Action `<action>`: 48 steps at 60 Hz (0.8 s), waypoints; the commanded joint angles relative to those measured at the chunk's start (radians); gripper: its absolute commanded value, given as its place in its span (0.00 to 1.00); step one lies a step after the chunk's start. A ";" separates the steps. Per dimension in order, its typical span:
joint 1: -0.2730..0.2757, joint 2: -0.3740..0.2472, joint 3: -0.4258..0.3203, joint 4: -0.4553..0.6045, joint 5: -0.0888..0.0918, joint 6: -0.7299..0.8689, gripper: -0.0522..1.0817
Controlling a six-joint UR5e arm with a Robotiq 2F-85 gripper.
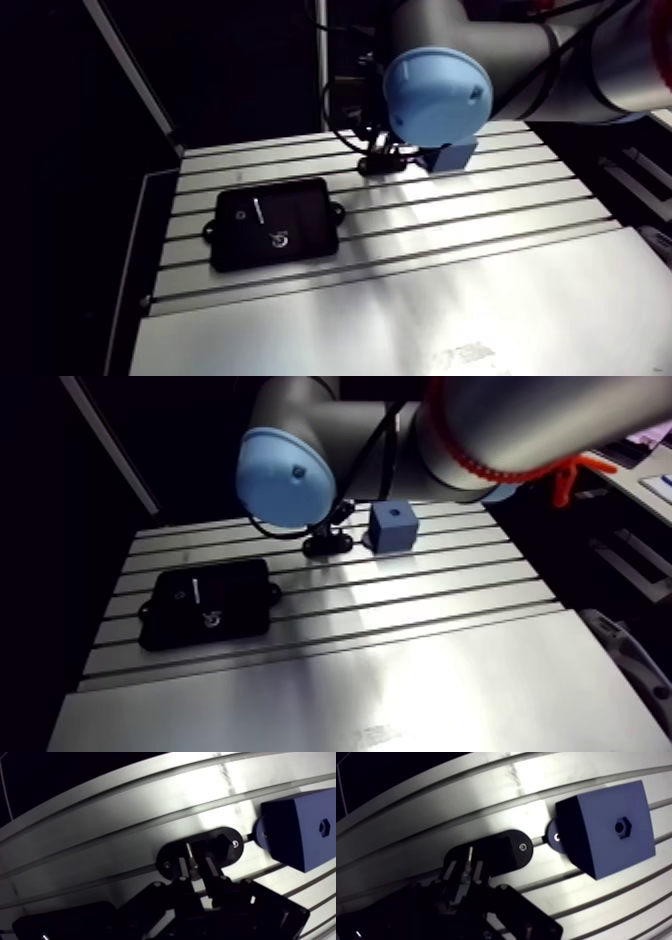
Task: Pick up the M10 bolt and insert it into the hex recess until seated.
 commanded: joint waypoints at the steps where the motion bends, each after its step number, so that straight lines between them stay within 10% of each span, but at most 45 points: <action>1: 0.000 -0.005 -0.001 0.001 0.003 -0.006 0.70; 48: 0.009 -0.124 -0.105 0.255 0.017 -0.146 0.70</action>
